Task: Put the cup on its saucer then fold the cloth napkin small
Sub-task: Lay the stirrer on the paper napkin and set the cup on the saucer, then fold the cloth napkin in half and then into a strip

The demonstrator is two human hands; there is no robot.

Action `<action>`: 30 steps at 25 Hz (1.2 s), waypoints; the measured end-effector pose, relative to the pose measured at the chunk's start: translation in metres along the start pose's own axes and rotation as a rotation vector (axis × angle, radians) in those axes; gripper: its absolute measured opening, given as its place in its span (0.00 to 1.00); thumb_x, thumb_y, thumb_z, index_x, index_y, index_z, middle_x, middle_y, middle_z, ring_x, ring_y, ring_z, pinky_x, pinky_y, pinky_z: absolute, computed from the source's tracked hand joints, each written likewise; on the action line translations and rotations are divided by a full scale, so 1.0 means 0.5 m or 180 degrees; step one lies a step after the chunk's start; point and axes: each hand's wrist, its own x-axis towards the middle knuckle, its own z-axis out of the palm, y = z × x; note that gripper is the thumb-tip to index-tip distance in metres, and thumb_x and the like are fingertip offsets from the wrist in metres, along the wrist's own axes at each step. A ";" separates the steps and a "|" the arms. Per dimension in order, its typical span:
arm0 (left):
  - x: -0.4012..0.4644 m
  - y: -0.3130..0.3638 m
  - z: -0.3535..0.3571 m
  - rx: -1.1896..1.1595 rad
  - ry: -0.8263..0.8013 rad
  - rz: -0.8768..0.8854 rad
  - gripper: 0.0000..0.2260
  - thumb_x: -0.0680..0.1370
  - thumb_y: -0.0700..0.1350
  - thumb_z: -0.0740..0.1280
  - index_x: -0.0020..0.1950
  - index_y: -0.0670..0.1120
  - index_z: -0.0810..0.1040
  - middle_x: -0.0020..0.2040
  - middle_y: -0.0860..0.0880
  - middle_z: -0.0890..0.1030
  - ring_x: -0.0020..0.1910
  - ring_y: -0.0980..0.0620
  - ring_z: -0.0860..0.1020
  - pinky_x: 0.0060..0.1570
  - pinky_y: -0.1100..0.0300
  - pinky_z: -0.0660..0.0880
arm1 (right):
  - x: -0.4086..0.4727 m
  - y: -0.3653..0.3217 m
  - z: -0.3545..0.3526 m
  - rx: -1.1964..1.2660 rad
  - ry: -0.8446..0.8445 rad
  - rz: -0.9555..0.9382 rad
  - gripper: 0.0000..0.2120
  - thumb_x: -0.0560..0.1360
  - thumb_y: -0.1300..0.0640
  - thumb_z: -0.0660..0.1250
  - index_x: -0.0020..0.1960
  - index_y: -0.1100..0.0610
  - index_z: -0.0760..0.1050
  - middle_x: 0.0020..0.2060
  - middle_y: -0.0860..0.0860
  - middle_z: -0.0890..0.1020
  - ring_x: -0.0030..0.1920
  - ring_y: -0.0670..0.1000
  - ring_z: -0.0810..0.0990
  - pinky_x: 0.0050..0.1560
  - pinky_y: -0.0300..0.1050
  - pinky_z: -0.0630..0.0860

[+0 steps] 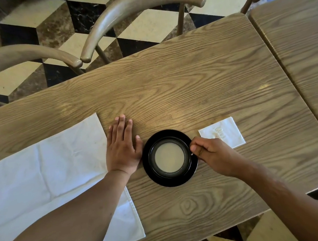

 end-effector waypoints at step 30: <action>-0.041 0.031 -0.083 0.0105 -0.1281 -0.0090 0.30 0.84 0.45 0.58 0.84 0.42 0.51 0.85 0.41 0.46 0.84 0.42 0.44 0.83 0.47 0.47 | -0.144 0.026 0.170 -0.0303 0.1065 0.0806 0.14 0.80 0.54 0.63 0.64 0.50 0.79 0.52 0.44 0.75 0.55 0.47 0.79 0.57 0.42 0.73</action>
